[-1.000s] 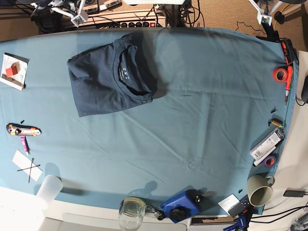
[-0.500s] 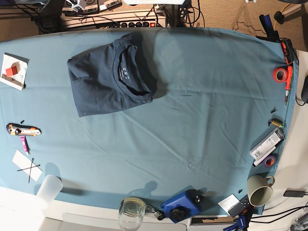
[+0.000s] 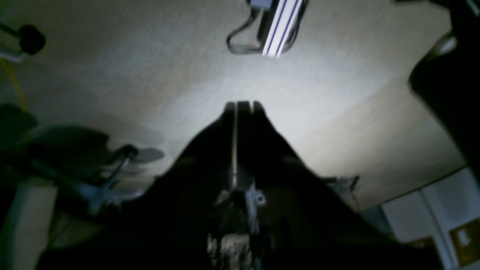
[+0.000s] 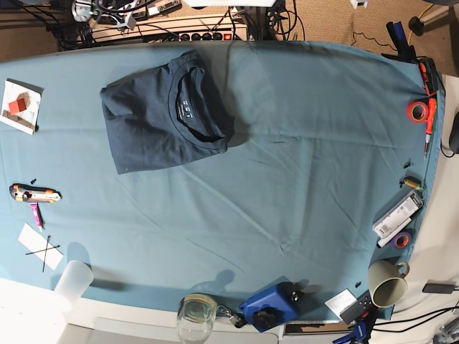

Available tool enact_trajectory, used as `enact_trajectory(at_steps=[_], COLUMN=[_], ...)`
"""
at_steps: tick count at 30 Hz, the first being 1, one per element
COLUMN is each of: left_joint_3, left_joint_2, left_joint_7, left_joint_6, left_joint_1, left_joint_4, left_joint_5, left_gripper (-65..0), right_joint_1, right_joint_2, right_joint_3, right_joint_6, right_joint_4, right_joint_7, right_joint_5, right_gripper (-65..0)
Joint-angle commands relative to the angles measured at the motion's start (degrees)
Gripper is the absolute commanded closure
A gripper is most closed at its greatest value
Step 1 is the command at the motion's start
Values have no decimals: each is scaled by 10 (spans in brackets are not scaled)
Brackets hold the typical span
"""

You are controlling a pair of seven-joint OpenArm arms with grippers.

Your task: Fold the T-shirt properly

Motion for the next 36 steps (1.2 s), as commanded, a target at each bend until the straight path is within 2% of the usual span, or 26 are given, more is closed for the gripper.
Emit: enact_trajectory(at_steps=[1, 4, 9, 11, 15, 19, 21, 24, 36], left_joint_3=[0, 0, 0, 0, 0, 0, 0, 0, -1], left_joint_2=[-3, -3, -3, -3, -2, 5, 5, 5, 5], left_joint_7=[-23, -112, -208, -238, -299, -319, -318, -313, -314], left_joint_6=[-3, 0, 0, 1, 0, 2, 16, 33, 33], left_joint_1=[-3, -33, -73, -85, -99, -103, -102, -102, -102], left_joint_4=[-18, -81, -165, -192, -230, -236, -233, -226, -223], left_joint_5=[1, 33, 73, 76, 76, 76, 75, 76, 75], left_gripper=[0, 0, 0, 0, 0, 0, 0, 0, 0], right_joint_1=[8, 38, 85, 99, 112, 118, 118, 118, 118], right_joint_2=[13, 12, 2, -8, -31, -43, -46, -43, -36], right_joint_3=[-21, -88, -168, -186, -196, -196, -196, -196, -196], right_joint_6=[3, 3, 3, -24, -102, -169, -186, -186, -186], right_joint_4=[-11, -56, -116, -132, -158, -186, -195, -199, -200], right_joint_7=[21, 84, 179, 206, 293, 388, 400, 395, 390], right_joint_5=[-18, -72, -90, -111, -148, -154, -157, -156, -155], right_gripper=[0, 0, 0, 0, 0, 0, 0, 0, 0])
